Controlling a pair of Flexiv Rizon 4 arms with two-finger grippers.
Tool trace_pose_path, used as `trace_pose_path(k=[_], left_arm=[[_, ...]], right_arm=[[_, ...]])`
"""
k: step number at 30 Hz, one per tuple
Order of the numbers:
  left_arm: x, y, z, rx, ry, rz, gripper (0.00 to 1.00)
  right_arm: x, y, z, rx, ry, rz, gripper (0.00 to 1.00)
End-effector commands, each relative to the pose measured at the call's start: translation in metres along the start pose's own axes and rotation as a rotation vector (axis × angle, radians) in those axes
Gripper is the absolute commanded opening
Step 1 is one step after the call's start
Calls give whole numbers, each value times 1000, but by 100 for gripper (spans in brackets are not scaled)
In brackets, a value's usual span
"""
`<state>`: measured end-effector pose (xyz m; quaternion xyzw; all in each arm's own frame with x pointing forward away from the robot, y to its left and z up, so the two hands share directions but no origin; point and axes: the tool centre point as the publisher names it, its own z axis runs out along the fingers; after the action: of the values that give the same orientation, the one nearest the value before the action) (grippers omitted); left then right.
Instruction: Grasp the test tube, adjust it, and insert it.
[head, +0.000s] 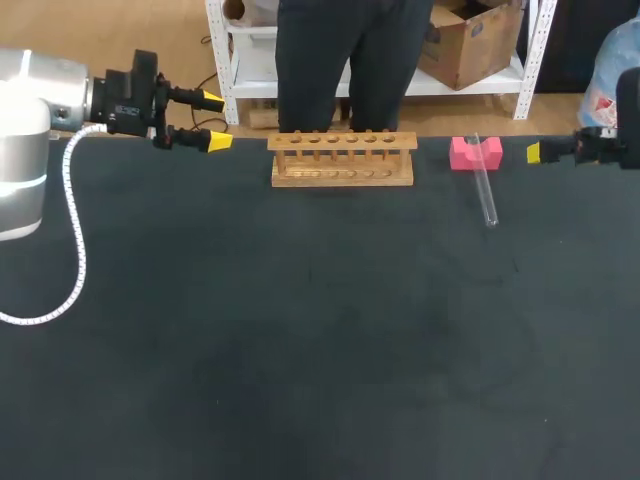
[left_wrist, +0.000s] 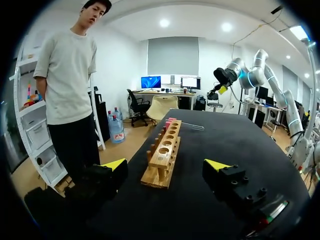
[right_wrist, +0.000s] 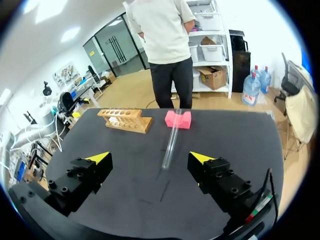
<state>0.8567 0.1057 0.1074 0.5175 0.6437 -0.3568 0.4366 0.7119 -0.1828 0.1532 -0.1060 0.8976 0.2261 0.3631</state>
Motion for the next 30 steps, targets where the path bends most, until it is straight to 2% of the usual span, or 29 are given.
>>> trace_pose_path(k=[1,3,7,11,13,19,22,30], left_arm=[[0,1,0,1,0,1,100],[0,1,0,1,0,1,100],[0,1,0,1,0,1,100],[0,1,0,1,0,1,100],[0,1,0,1,0,1,100],[0,1,0,1,0,1,100],[0,1,0,1,0,1,100],[0,1,0,1,0,1,100]], right_arm=[[-11,20,13,295,-5,-50,100],[-17,24,20,392,-10,-72,100],[-22,30,30,477,-20,-78,100],[-23,38,41,533,-26,-65,100],[-24,42,45,528,-25,-60,100],[-23,57,62,585,-33,-65,100],[-22,60,72,634,-22,-74,100],[-21,42,96,737,15,-93,100]])
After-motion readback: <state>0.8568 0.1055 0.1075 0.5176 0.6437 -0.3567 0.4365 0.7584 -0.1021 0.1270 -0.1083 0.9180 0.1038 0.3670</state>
